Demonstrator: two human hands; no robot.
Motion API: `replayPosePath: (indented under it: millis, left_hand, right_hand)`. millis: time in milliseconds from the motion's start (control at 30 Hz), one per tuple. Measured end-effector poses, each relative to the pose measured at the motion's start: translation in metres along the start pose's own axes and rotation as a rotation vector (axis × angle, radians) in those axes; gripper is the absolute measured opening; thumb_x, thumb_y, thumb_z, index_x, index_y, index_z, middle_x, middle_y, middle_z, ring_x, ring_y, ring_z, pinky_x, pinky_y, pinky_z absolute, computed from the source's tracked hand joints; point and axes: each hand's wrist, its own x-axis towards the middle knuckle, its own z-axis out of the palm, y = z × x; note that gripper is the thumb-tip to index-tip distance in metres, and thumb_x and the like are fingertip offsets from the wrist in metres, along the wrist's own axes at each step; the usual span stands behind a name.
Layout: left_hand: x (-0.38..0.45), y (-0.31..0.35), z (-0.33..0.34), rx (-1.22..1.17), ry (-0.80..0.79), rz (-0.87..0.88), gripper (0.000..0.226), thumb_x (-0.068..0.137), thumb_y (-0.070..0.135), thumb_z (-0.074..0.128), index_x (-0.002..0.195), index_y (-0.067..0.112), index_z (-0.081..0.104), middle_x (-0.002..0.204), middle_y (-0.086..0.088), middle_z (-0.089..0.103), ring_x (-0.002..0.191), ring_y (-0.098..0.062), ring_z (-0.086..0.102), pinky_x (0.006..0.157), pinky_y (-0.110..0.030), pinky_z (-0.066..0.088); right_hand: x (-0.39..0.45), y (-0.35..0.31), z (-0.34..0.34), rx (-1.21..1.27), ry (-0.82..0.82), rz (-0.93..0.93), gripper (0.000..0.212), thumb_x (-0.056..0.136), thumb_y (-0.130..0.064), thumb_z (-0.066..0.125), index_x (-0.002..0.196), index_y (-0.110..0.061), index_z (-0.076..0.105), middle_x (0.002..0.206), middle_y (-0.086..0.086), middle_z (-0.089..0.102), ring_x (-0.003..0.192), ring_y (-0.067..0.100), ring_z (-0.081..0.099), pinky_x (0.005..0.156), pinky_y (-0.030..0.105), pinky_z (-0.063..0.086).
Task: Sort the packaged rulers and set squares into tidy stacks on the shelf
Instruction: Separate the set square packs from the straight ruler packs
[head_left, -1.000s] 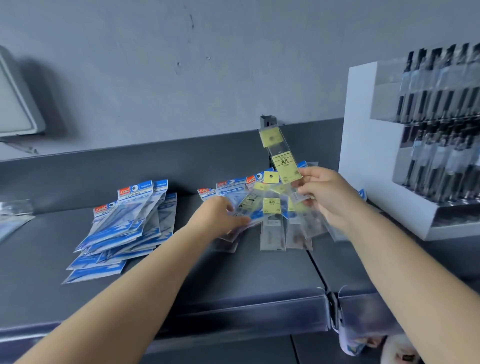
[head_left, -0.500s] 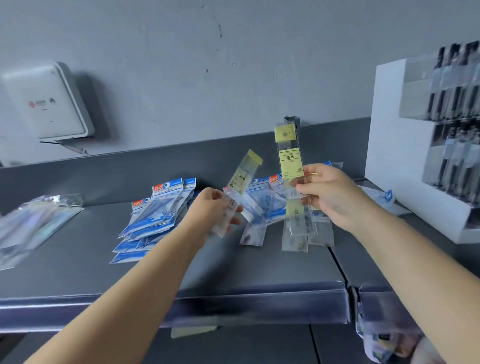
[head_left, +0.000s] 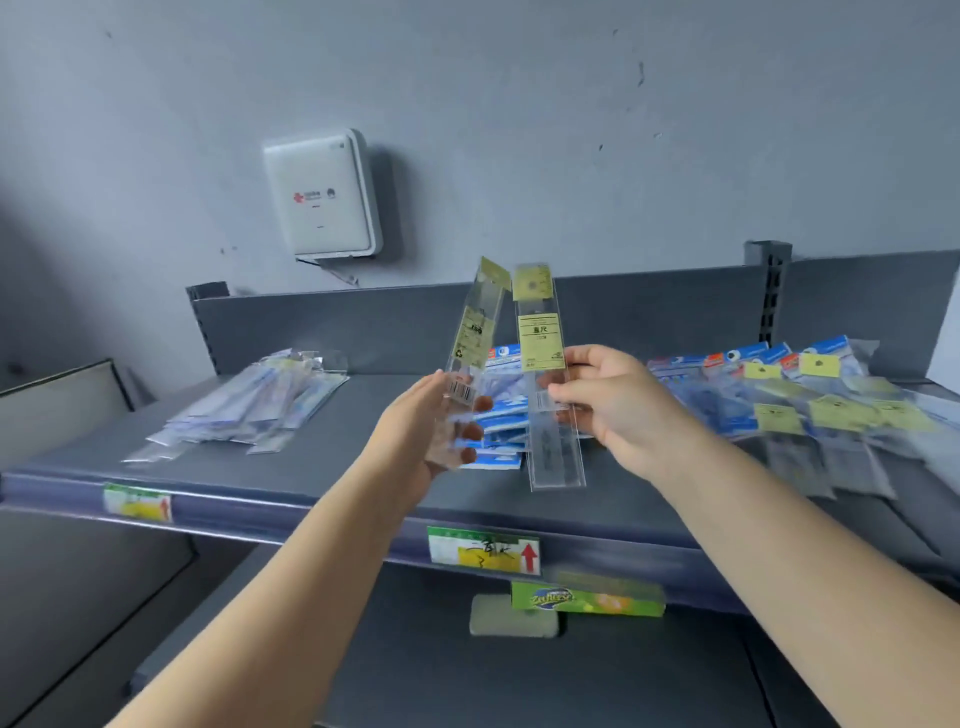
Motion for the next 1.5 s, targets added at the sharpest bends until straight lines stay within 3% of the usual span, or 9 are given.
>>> replayPosePath:
  millis: [133,267,467,567,800,967,1067,1267,1500]
  left_hand:
    - [-0.002,0.013,-0.066,0.028,0.007,0.006,0.02,0.1,0.027,0.039,0.099,0.015,0.056,0.086,-0.005,0.061,0.058,-0.014,0.045,0.045,-0.022,0.042]
    - [-0.005,0.028,-0.131,0.037,-0.046,0.038,0.007,0.092,0.021,0.053,0.094,0.018,0.058,0.08,0.001,0.054,0.057,-0.011,0.043,0.044,-0.018,0.039]
    - [0.004,0.047,-0.21,0.057,0.029,0.085,0.027,0.085,0.008,0.06,0.112,0.012,0.061,0.069,-0.002,0.047,0.054,-0.011,0.041,0.044,-0.019,0.037]
    - [0.011,0.055,-0.242,0.058,0.066,0.074,0.035,0.086,0.004,0.059,0.121,0.009,0.059,0.078,-0.006,0.055,0.054,-0.012,0.044,0.047,-0.02,0.039]
    - [0.041,0.067,-0.285,-0.005,0.214,0.066,0.035,0.087,-0.011,0.048,0.105,0.016,0.059,0.082,-0.009,0.062,0.06,-0.018,0.047,0.047,-0.024,0.047]
    - [0.071,0.077,-0.306,0.059,0.294,0.101,0.041,0.087,-0.013,0.047,0.115,0.017,0.055,0.072,-0.009,0.059,0.061,-0.018,0.057,0.048,-0.025,0.053]
    - [0.087,0.08,-0.318,0.082,0.278,0.106,0.045,0.084,-0.015,0.049,0.119,0.014,0.055,0.073,-0.009,0.061,0.06,-0.018,0.06,0.046,-0.025,0.052]
    - [0.114,0.085,-0.333,0.065,0.228,0.08,0.045,0.08,-0.017,0.054,0.118,0.008,0.056,0.084,-0.013,0.064,0.06,-0.019,0.065,0.05,-0.027,0.054]
    - [0.146,0.089,-0.343,0.102,0.088,0.061,0.046,0.076,-0.018,0.061,0.116,0.003,0.052,0.096,-0.019,0.061,0.067,-0.022,0.068,0.052,-0.027,0.056]
  right_hand:
    - [0.01,0.011,0.071,0.026,-0.046,0.027,0.028,0.087,0.011,0.05,0.1,-0.013,0.055,0.083,0.001,0.064,0.076,0.012,0.059,0.067,0.025,0.05]
    - [0.02,0.024,0.141,0.044,-0.05,0.023,0.026,0.086,0.011,0.052,0.099,-0.012,0.053,0.083,0.0,0.063,0.076,0.012,0.058,0.063,0.025,0.047]
    - [0.039,0.037,0.22,0.074,-0.041,0.023,0.029,0.086,0.013,0.051,0.106,-0.008,0.052,0.083,0.001,0.062,0.075,0.011,0.058,0.061,0.023,0.048]
    - [0.05,0.041,0.247,0.044,-0.035,0.025,0.03,0.085,0.013,0.049,0.105,-0.009,0.052,0.083,0.0,0.063,0.076,0.011,0.058,0.062,0.023,0.049]
    - [0.094,0.047,0.284,0.0,-0.021,0.058,0.029,0.083,0.013,0.046,0.096,-0.012,0.054,0.088,0.001,0.063,0.081,0.013,0.056,0.065,0.025,0.05]
    - [0.138,0.045,0.299,-0.014,0.005,0.071,0.029,0.081,0.012,0.047,0.096,-0.012,0.055,0.096,0.005,0.061,0.078,0.015,0.053,0.066,0.026,0.05]
    - [0.155,0.047,0.309,0.006,0.001,0.089,0.028,0.081,0.013,0.046,0.086,-0.014,0.054,0.092,0.004,0.061,0.075,0.014,0.052,0.064,0.025,0.049]
    - [0.173,0.059,0.323,-0.062,0.023,0.092,0.033,0.08,0.011,0.046,0.105,-0.007,0.058,0.09,0.004,0.062,0.076,0.017,0.052,0.076,0.034,0.046]
    - [0.185,0.063,0.328,-0.096,0.117,0.069,0.036,0.08,0.015,0.044,0.106,-0.007,0.057,0.087,0.001,0.06,0.073,0.014,0.051,0.067,0.026,0.048]
